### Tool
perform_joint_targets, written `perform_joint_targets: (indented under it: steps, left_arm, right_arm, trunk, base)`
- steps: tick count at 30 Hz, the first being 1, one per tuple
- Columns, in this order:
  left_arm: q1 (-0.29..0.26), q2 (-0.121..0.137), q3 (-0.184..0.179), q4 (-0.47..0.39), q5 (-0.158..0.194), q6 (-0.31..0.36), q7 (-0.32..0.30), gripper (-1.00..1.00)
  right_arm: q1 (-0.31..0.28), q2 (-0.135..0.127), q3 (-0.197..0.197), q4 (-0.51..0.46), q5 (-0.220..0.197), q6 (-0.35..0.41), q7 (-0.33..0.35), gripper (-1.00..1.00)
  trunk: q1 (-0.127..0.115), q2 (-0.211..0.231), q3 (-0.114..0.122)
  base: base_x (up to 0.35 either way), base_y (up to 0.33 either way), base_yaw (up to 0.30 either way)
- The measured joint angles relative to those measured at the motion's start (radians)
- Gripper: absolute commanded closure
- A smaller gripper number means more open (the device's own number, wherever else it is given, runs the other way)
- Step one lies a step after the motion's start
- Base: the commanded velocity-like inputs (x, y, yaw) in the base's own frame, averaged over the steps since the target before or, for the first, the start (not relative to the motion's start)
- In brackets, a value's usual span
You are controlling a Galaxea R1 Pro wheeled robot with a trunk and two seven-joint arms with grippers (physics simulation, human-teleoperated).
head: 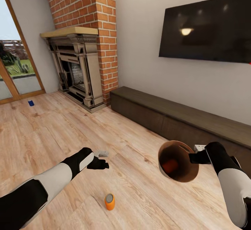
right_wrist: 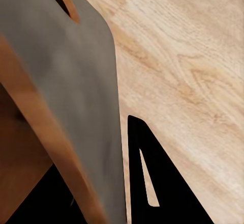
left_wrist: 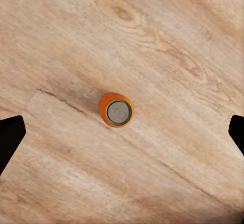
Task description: Put the three can of soda from the living room inside the tash can in the kitchen.
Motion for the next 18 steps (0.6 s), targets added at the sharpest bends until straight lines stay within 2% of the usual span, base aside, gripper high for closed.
perform_joint_targets:
  steps: [11, 18]
  left_arm:
    - [0.0, -0.001, 0.0, 0.0, -0.002, 0.004, -0.002, -1.0]
    - [0.0, -0.002, 0.0, -0.001, -0.003, 0.0, -0.002, -1.0]
  right_arm:
    - [0.0, 0.008, 0.002, -0.001, 0.0, 0.0, 0.0, 1.0]
    - [0.001, 0.015, 0.003, 0.0, 0.004, -0.001, -0.002, 1.0]
  trunk:
    - [0.042, -0.077, -0.034]
    - [0.042, -0.077, -0.035]
  base:
    - [0.0, 0.0, 0.0]
    - [0.032, 0.015, 0.0]
